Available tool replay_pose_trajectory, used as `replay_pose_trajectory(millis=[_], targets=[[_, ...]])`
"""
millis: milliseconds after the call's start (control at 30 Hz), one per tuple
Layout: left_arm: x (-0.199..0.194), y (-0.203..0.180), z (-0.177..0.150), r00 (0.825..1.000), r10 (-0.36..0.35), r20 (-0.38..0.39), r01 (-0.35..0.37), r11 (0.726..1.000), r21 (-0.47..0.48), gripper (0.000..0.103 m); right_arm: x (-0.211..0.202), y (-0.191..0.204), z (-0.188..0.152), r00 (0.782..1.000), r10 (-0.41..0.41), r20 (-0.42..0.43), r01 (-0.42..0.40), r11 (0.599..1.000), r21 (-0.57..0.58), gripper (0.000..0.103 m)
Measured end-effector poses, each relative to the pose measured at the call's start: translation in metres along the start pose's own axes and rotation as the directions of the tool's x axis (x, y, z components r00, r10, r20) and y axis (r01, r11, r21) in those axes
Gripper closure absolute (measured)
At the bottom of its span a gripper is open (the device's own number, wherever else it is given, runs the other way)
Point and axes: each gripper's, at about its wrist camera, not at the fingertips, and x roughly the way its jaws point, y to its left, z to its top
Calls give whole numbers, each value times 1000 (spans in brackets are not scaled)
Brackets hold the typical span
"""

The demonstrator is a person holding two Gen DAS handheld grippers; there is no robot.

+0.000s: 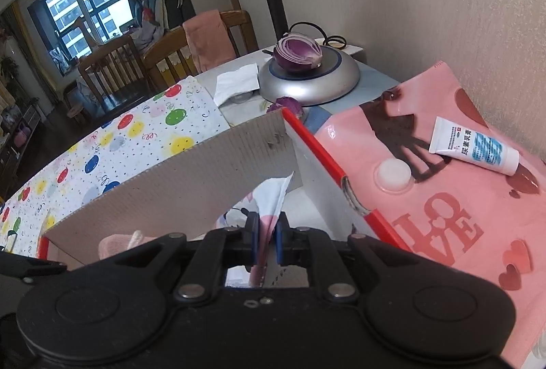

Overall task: Organize soft objects
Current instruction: 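Carry the bath puff and panda packet with both grippers into the red box, then open both grippers to release the puff and packet into the box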

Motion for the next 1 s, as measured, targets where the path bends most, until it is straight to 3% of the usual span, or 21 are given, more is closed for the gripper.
replay_pose_trajectory(millis=[233,367,500,700,900,1000], targets=[[15,2,9,1000,3,-23,-4,1000,-15,56,-1,-2,-4,998,-11,-68,10,1000,-9,81],[16,0,10,1000,1,-24,-1,1000,-23,43,-5,-1,-8,993,-26,-111,24,999,-25,75],[10,1,7,1000,-5,3,5,1000,-27,30,-10,-2,-14,989,-47,-141,42,999,-33,62],[-5,9,0,998,-40,47,44,996,-76,28,-23,0,-20,986,-47,-159,41,998,-38,42],[-25,14,-7,992,-80,100,90,991,-101,27,-41,1,-21,989,-20,-147,14,999,-39,40],[-39,11,-12,988,-68,135,79,994,-76,27,-54,3,-20,992,-2,-126,-3,999,-41,35]])
